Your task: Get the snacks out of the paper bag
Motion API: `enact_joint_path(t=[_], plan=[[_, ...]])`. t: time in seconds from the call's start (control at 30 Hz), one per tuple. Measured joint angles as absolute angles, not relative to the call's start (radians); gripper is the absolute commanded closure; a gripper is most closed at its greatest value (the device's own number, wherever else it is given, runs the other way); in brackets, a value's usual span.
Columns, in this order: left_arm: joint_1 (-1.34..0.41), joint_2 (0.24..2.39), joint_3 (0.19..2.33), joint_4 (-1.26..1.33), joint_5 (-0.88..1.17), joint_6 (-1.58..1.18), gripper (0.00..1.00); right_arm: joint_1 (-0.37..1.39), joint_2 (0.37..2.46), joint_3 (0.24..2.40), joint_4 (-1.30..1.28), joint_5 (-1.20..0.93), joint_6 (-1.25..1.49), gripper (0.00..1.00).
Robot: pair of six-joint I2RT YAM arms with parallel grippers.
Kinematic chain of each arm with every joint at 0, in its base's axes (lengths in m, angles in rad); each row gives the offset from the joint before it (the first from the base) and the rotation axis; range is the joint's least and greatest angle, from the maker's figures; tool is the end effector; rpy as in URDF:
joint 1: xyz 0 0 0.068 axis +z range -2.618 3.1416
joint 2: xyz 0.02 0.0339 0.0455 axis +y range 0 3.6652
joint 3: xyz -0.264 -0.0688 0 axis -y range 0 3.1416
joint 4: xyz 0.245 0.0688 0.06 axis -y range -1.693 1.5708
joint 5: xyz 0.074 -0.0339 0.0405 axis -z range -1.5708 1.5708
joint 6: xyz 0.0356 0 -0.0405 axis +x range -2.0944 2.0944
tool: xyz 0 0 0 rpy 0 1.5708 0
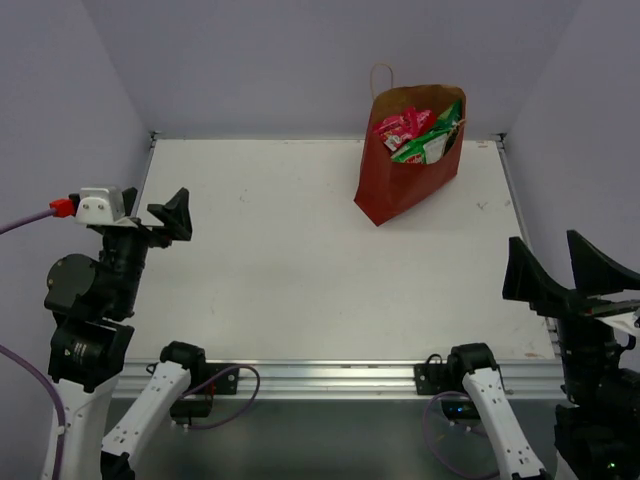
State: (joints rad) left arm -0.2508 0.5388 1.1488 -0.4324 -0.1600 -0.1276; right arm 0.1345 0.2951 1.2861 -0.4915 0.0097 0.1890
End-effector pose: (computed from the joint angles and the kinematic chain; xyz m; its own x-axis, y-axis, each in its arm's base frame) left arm 0.0666 -0.0112 0.4578 0.1579 -0.1701 -0.9727 0.1141 0.9816 -0.1532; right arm -0.0518 -0.0074 0.4806 0.4426 0.2495 -0.8613 -0.2126 0.9623 0.1695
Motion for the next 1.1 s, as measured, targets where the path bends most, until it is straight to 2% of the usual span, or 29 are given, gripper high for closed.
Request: enact_joint_path(t=[0.3,0.67,0.83,1.1], plan=[[-0.251,0.564,1.103,-0.421,-0.158,-0.141,0.0,0.138,0.441,1.28,-0.522,0.065,0.297,0.01],[-0.251,0.662,1.049,-0.429,-0.093,-0.201,0.0,0.139,1.041,1.335,-0.599,0.137,0.635,0.01],[-0.251,0.659,1.049,-0.427,-0.085,-0.204,0.0,0.139,1.299,1.445,-0.65,0.21,0.794,0.01],[-0.251,0.657,1.036,-0.428,-0.078,-0.203,0.0,0.139,1.548,1.613,-0.693,0.287,0.963,0.13]])
